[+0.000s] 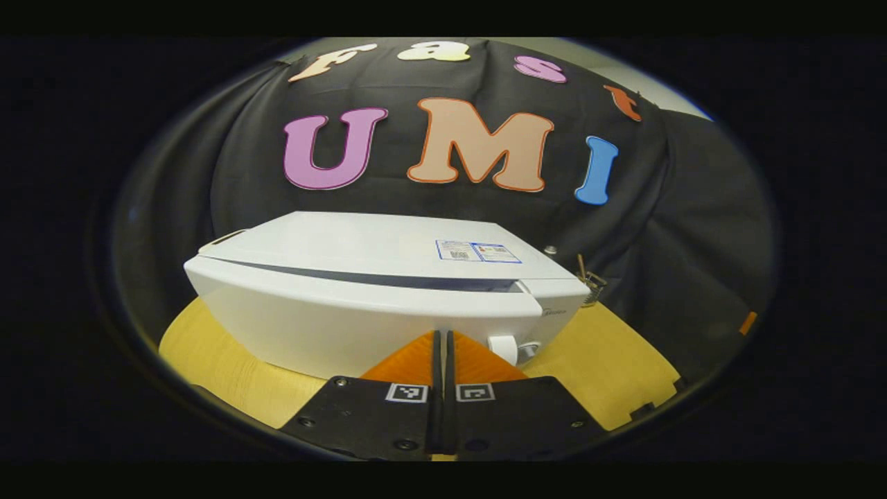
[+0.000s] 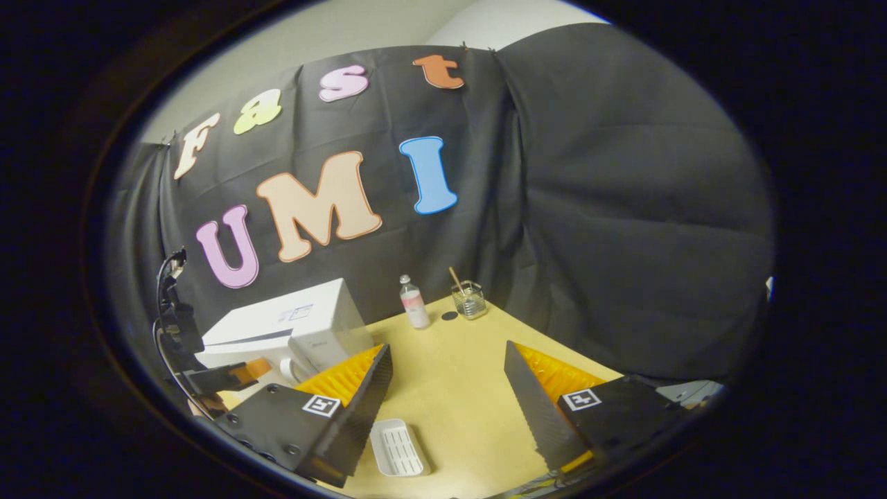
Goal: Open the microwave oven with the left hand, put the food in, and close the microwave oven.
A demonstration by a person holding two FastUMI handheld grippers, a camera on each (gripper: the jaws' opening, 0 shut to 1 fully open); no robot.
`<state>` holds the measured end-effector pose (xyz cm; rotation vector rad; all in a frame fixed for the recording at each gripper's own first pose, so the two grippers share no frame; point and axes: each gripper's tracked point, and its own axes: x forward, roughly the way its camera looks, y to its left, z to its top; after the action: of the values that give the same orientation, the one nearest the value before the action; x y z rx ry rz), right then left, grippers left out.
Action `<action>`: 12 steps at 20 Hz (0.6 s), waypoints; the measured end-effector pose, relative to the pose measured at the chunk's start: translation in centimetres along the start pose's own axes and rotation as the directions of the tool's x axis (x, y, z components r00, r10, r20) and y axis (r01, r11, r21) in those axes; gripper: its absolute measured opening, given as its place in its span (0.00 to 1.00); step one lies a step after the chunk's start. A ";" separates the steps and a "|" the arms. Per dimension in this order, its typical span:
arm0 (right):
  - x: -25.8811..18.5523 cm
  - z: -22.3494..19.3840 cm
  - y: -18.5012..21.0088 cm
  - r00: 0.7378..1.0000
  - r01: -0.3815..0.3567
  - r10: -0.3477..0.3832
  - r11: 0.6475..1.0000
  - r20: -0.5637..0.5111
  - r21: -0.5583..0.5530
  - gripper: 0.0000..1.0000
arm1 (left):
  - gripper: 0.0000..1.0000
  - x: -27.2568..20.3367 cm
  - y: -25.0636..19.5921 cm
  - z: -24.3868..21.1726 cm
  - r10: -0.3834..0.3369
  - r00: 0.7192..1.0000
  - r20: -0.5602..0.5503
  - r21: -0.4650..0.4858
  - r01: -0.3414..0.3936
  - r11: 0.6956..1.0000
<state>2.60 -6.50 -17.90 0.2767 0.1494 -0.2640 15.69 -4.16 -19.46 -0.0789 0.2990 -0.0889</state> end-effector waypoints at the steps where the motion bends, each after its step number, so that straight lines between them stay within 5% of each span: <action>1: 0.1 0.1 0.0 1.000 -0.001 0.001 1.000 -0.001 0.003 0.92 | 0.01 0.2 0.0 0.1 0.003 1.000 0.003 0.000 -0.003 1.000; 12: 1.6 -1.5 0.9 0.997 -0.034 0.031 0.999 -0.063 -0.042 0.92 | 0.01 0.7 0.0 0.3 0.018 1.000 0.004 -0.014 -0.018 1.000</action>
<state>4.19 -5.63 -19.39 0.2446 0.2123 -0.2197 16.43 -4.25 -19.39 -0.0903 0.2959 -0.0684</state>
